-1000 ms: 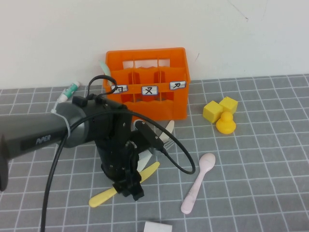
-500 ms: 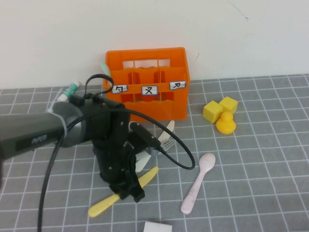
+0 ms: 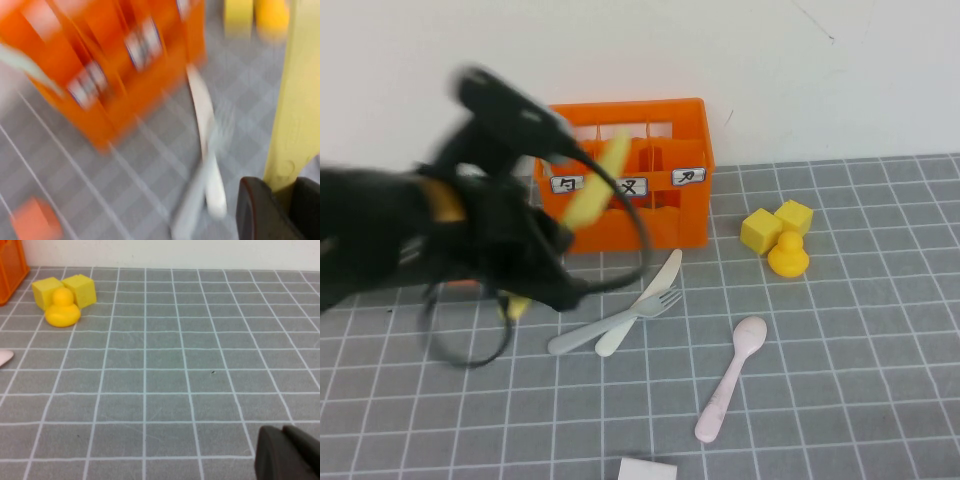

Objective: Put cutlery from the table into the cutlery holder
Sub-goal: Place the knife on the box

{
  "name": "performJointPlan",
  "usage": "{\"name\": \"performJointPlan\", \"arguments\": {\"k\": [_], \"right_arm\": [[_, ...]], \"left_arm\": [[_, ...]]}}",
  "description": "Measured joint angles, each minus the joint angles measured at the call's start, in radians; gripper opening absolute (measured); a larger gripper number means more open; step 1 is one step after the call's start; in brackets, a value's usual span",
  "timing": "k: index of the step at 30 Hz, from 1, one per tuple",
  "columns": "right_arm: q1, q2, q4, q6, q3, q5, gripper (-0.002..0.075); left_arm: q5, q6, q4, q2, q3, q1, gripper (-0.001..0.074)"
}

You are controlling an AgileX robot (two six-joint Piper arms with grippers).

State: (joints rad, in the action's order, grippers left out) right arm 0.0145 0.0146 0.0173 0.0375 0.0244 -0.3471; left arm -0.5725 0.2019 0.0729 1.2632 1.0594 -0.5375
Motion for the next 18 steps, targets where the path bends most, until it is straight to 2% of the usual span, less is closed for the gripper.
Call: {"name": "performJointPlan", "arguments": {"k": [5,9,13,18], "right_arm": [[0.000,0.000,0.000,0.000,0.000,0.000,-0.0003],[0.000,0.000,0.000,0.000,0.000,0.000,-0.0003],[0.000,0.000,0.000,0.000,0.000,0.000,-0.0003],[0.000,0.000,0.000,0.000,0.000,0.000,-0.0003]], "left_arm": [[0.398,-0.086,0.021,-0.207,-0.187,0.000,0.0094],[0.735,-0.159,0.043,-0.262,-0.319,0.000,0.0094],[0.946,-0.186,0.053,-0.225,-0.382,0.000,0.0094],[1.194,-0.252,0.042,-0.080,-0.391,0.000,0.0094]]}}
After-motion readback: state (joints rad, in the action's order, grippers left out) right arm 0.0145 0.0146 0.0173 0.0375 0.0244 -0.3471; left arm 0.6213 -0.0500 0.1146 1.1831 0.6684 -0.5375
